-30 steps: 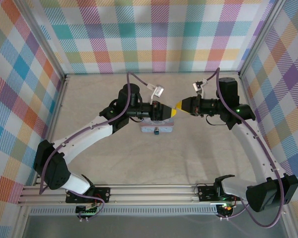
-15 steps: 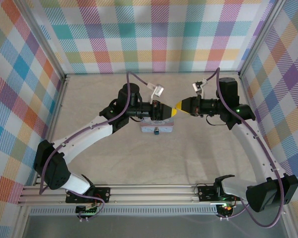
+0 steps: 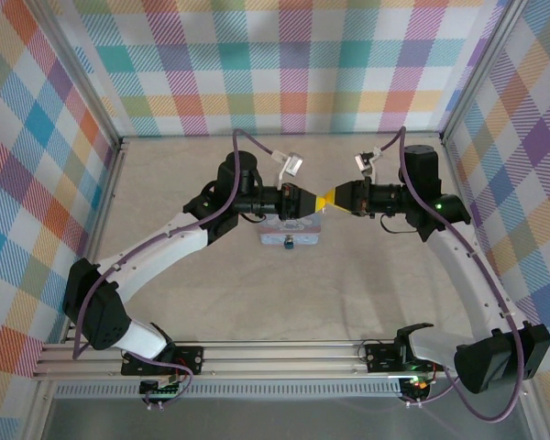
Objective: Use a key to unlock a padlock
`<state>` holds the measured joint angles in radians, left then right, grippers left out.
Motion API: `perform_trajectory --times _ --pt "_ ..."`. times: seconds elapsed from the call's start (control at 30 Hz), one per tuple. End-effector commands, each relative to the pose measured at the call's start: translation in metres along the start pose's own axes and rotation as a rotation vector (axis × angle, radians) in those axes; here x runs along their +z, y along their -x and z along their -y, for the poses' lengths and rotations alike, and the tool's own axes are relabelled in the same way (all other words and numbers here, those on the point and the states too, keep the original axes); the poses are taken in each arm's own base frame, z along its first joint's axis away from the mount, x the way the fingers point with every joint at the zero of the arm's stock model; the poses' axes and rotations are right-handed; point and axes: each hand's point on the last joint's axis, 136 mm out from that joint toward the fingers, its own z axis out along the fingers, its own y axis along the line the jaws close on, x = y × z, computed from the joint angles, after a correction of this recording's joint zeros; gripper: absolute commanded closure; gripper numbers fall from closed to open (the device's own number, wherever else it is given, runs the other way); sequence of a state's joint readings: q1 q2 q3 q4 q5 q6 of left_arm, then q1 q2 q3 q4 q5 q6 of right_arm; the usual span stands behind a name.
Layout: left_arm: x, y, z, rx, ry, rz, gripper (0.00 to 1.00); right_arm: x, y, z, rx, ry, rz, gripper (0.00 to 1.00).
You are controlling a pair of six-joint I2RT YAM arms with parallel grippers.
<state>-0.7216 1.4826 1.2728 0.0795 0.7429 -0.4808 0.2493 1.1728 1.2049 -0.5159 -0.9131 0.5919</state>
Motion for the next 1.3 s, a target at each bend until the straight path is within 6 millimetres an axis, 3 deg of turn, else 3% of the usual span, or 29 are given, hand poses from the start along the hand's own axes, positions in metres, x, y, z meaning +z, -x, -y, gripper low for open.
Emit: perform_trajectory --times 0.0,0.1,0.13,0.2,0.37,0.67,0.93,1.07,1.2,1.27 --pt "-0.003 0.006 0.005 0.026 -0.009 0.007 0.79 -0.003 -0.002 -0.011 -0.031 0.028 0.003 0.92" --pt "-0.003 0.005 0.005 0.026 -0.010 0.006 0.84 -0.003 -0.002 -0.010 -0.029 0.025 0.006 0.92" --pt "-0.003 0.005 0.004 0.025 -0.007 0.007 0.81 -0.003 -0.002 -0.010 -0.030 0.024 0.008 0.92" --pt "-0.003 0.005 0.001 0.017 0.004 0.011 0.63 -0.003 -0.002 -0.012 -0.032 0.029 0.008 0.92" --pt "-0.001 0.005 0.000 0.012 0.002 0.019 0.60 -0.004 -0.002 -0.014 -0.032 0.032 0.009 0.92" --pt "0.005 -0.004 0.004 0.004 -0.034 -0.010 0.63 -0.005 0.000 -0.015 -0.036 0.030 0.022 0.92" --pt "0.001 -0.005 0.004 0.019 -0.015 -0.006 0.80 -0.005 0.001 -0.016 -0.038 0.033 0.020 0.92" --pt "0.002 -0.005 0.004 0.021 -0.010 -0.007 0.82 -0.005 -0.001 -0.015 -0.036 0.032 0.019 0.92" --pt "0.003 -0.004 -0.002 0.011 0.010 0.002 0.64 -0.006 -0.001 -0.017 -0.039 0.037 0.019 0.92" --pt "0.004 -0.003 -0.002 0.007 0.002 0.006 0.61 -0.006 -0.001 -0.020 -0.042 0.045 0.018 0.92"
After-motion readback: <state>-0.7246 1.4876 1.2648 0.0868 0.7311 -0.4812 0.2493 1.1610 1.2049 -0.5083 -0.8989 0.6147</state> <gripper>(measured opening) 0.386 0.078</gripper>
